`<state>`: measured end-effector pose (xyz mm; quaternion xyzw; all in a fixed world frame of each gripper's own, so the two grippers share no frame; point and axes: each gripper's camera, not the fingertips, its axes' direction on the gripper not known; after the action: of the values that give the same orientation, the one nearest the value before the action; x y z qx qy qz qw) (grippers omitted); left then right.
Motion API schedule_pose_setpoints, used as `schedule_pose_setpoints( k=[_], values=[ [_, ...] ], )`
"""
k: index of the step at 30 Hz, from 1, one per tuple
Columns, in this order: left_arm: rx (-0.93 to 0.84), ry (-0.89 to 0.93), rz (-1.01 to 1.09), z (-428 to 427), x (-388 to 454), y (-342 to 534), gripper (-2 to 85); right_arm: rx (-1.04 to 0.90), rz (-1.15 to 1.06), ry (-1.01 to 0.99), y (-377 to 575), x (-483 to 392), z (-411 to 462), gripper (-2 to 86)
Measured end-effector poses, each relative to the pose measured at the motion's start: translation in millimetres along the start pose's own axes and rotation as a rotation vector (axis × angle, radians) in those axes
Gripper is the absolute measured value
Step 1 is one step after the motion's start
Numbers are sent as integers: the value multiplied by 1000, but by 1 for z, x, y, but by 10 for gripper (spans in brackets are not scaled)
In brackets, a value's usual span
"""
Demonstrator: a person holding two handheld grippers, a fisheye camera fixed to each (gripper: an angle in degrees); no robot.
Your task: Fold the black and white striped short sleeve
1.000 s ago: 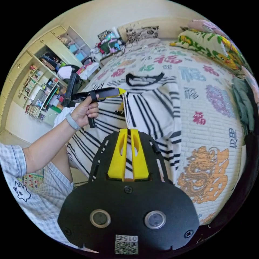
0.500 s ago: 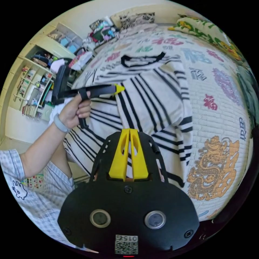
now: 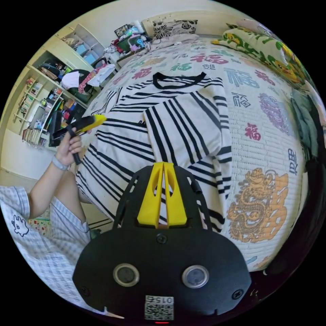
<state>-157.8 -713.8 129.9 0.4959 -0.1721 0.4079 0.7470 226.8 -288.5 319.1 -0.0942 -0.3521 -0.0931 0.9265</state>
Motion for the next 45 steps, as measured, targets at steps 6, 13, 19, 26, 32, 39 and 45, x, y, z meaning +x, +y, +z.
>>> schedule_pose_setpoints(
  k=[6,13,19,26,32,39,45],
  values=[
    [221,-91,-253,-123,-92,13,86,-270,-67,155,-50,-39,50,-10],
    [256,-267,-51,-161,-114,-31,139,-182,-254,64,-180,-155,48,-8],
    [119,24,53,-157,-141,-57,73,-179,-407,85,-291,-277,107,-4],
    [48,219,4,-188,-142,-51,0,-247,-362,172,-403,-364,217,32],
    [160,46,-25,-222,-140,-58,112,-304,-424,502,-456,-430,297,114],
    [72,64,-72,-181,-133,-51,27,-485,-493,664,-465,-443,355,10],
    [122,106,-189,-206,-141,-27,-3,-434,-548,538,-462,-442,333,-7]
  ],
)
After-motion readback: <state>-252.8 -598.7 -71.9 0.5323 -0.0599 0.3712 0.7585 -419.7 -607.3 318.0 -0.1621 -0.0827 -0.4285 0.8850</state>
